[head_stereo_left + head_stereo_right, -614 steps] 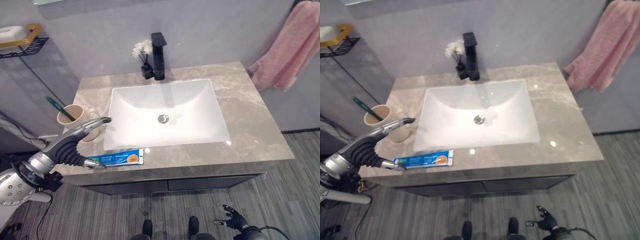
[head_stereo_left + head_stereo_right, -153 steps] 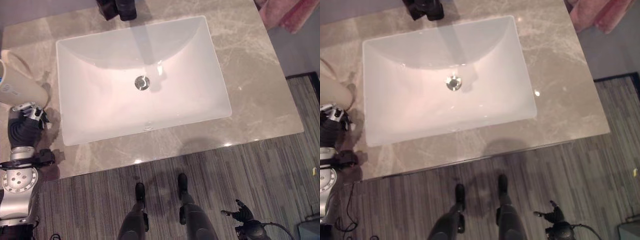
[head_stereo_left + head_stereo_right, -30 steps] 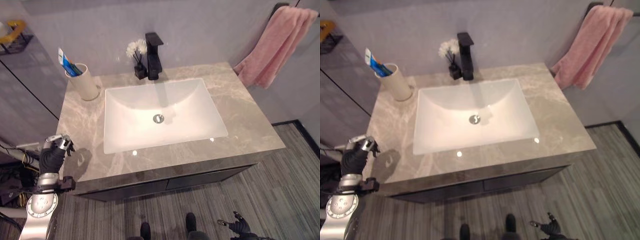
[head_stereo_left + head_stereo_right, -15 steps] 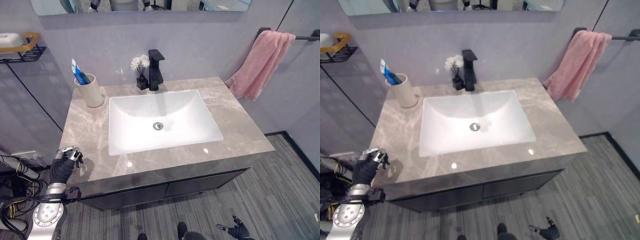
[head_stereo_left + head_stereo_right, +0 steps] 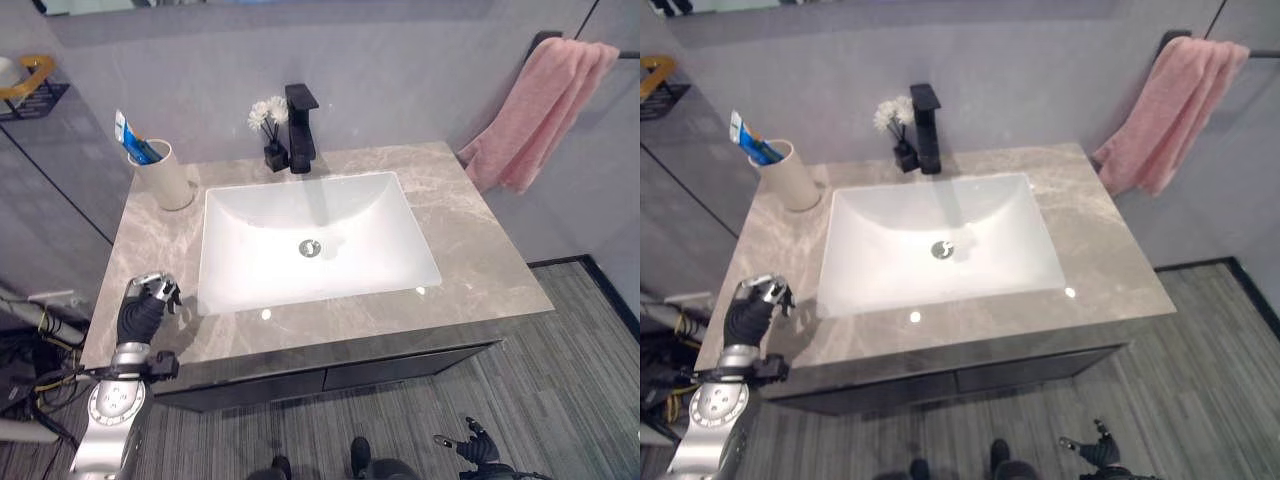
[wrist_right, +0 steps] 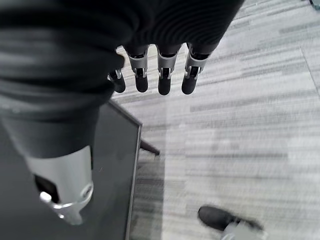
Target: Put brush and paste in cup on sink, flatten towel.
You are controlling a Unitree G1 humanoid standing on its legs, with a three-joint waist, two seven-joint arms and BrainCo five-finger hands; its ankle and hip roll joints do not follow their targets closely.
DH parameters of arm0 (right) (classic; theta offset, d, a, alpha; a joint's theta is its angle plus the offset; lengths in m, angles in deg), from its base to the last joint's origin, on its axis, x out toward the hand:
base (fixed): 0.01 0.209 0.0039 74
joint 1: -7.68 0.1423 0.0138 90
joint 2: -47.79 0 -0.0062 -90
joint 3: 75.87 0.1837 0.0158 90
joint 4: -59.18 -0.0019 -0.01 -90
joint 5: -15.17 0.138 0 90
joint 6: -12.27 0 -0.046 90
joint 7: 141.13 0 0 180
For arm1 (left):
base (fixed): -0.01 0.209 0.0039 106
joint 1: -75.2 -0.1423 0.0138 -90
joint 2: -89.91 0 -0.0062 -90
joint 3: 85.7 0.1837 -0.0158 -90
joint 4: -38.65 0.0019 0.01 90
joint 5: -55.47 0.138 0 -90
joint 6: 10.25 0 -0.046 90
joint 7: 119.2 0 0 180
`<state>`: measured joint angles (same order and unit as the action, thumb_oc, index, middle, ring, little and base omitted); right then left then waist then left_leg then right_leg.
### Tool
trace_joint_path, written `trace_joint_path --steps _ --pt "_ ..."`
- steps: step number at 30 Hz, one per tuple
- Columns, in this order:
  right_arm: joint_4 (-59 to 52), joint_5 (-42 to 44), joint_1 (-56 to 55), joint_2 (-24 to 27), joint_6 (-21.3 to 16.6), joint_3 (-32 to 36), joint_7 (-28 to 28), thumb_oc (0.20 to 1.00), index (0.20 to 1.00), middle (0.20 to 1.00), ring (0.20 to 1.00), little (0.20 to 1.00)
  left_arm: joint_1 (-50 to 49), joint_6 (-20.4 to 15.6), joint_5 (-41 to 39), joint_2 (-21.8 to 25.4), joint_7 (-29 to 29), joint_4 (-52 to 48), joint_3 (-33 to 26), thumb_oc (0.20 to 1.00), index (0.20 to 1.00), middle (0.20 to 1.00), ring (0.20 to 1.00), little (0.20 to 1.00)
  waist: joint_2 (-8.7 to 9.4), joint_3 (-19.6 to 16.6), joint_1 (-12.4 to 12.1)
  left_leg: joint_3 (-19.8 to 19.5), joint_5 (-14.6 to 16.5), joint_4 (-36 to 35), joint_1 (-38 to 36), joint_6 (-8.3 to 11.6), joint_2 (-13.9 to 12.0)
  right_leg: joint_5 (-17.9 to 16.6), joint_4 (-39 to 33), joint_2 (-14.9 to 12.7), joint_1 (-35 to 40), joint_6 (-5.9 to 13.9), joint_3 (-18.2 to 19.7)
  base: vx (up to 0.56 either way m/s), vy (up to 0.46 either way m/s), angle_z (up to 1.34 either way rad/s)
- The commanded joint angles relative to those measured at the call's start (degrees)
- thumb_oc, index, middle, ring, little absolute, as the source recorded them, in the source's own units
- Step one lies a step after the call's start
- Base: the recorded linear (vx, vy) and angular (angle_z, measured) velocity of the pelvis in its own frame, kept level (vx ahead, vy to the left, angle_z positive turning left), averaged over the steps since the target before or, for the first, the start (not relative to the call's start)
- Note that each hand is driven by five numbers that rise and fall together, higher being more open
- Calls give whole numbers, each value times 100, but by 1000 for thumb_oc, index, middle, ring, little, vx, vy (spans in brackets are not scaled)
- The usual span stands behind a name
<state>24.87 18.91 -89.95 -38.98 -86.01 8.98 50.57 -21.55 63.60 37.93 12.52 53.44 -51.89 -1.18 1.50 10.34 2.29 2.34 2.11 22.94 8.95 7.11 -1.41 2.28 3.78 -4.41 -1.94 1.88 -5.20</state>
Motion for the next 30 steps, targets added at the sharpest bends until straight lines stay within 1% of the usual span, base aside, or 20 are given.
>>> trace_joint_path --steps 1,2,4,5,6,7,9,10,11,14,15,16,20,23,24,25,28,30 --pt "45 110 15 358 -89 74 250 1000 1000 1000 1000 1000 -98 -283 104 49 -254 -173 -328 200 200 200 200 200 74 -185 72 302 -8 -848 74 -451 142 76 -226 168 369 97 25 155 78 14" --pt "59 89 2 373 -81 83 277 1000 1000 1000 1000 1000 -156 -283 144 74 -306 -156 -364 200 200 200 200 200 55 -200 12 98 -196 -1295 123 -470 91 76 -273 170 414 135 86 143 91 9" --pt "171 49 35 410 -60 48 318 1000 1000 1000 1000 1000 -200 -288 197 117 -449 -104 -404 200 200 200 200 200 16 -149 -65 -282 -512 -1569 261 -391 40 90 -240 137 432 163 190 103 85 -5" --pt "196 25 54 402 -59 18 308 1000 1000 1000 1000 1000 -243 -289 181 98 -479 -77 -449 200 200 200 200 200 5 -163 -66 -369 -491 -1577 223 -383 61 105 -244 125 438 176 266 176 148 -20" --pt "290 -31 31 378 -42 12 297 1000 1000 1000 1000 1000 -361 -284 167 37 -446 -95 -522 200 200 200 200 200 -64 -278 -49 -290 -472 -1936 1 -426 17 155 -279 139 509 219 339 213 179 -40" --pt "356 -38 23 356 -37 35 286 1000 1000 1000 1000 1000 -410 -278 185 21 -431 -63 -545 200 200 200 200 200 -108 -347 -36 -232 -483 -2145 -160 -459 37 153 -291 124 530 241 345 233 209 -68" --pt "406 -27 21 337 -32 59 288 1000 1000 1000 1000 1000 -445 -266 225 42 -425 -69 -552 200 200 200 200 200 -138 -397 -36 -206 -493 -2315 -333 -488 80 145 -288 94 543 267 365 140 154 -74" --pt "426 -14 -9 270 -17 103 270 1000 1000 1000 1000 1000 -536 -250 269 103 -413 -77 -637 200 200 200 200 200 -174 -485 -10 -132 -454 -2491 -563 -547 145 126 -309 27 564 325 418 106 121 -59" --pt "425 -15 -12 268 -17 101 271 1000 1000 1000 1000 1000 -541 -249 268 104 -413 -80 -640 200 200 200 200 200 -171 -484 -16 -124 -457 -2505 -578 -548 146 127 -311 25 570 327 426 144 182 -56" --pt "367 -203 -95 158 31 -68 194 1000 1000 1000 1000 1000 -606 -202 306 198 -448 -98 -776 200 200 200 200 200 -178 -510 -9 -12 -396 -2596 -710 -631 217 88 -303 -70 545 419 507 93 153 -17" --pt "336 -392 -100 145 65 -204 143 1000 1000 1000 1000 1000 -603 -172 347 237 -476 -36 -828 200 200 200 200 200 -168 -516 -29 35 -341 -2597 -728 -676 256 58 -341 -123 537 473 543 72 121 -4" --pt "332 -394 -102 143 68 -205 143 1000 1000 1000 1000 1000 -604 -173 347 239 -476 -35 -830 200 200 200 200 200 -165 -519 -35 44 -338 -2596 -727 -678 258 56 -346 -126 536 476 551 62 123 -6" --pt "158 -561 -118 124 85 -332 74 1000 1000 1000 1000 1000 -547 -123 453 375 -563 47 -982 200 200 200 200 200 -147 -539 -68 144 -251 -2626 -717 -748 311 -34 -432 -223 466 586 627 39 87 -20" --pt "91 -599 -137 126 108 -360 36 1000 1000 1000 1000 1000 -459 -58 381 485 -594 179 -1078 200 200 200 200 200 -141 -552 -70 193 -241 -2707 -707 -767 329 -97 -502 -264 404 645 664 28 84 -12" --pt "73 -601 -142 144 128 -343 13 1000 1000 1000 1000 1000 -382 62 379 579 -599 239 -1133 200 200 200 200 200 -140 -548 -59 217 -237 -2740 -668 -772 325 -135 -541 -283 345 671 678 7 36 -15" --pt "72 -601 -141 142 129 -341 12 1000 1000 1000 1000 1000 -377 63 378 582 -599 241 -1132 200 200 200 200 200 -138 -556 -63 220 -238 -2739 -658 -773 325 -139 -542 -283 335 672 681 15 49 -18" --pt "79 -585 -150 173 180 -280 -21 1000 1000 1000 1000 1000 -281 238 302 744 -496 342 -1188 200 200 200 200 200 -127 -542 -44 237 -235 -2767 -608 -779 336 -200 -587 -307 261 706 685 15 30 -7" --pt "136 -577 -145 168 197 -274 -47 1000 1000 1000 1000 1000 -212 291 324 766 -548 382 -1218 200 200 200 200 200 -123 -530 -48 241 -234 -2774 -576 -780 340 -250 -636 -323 226 722 695 12 16 -8"
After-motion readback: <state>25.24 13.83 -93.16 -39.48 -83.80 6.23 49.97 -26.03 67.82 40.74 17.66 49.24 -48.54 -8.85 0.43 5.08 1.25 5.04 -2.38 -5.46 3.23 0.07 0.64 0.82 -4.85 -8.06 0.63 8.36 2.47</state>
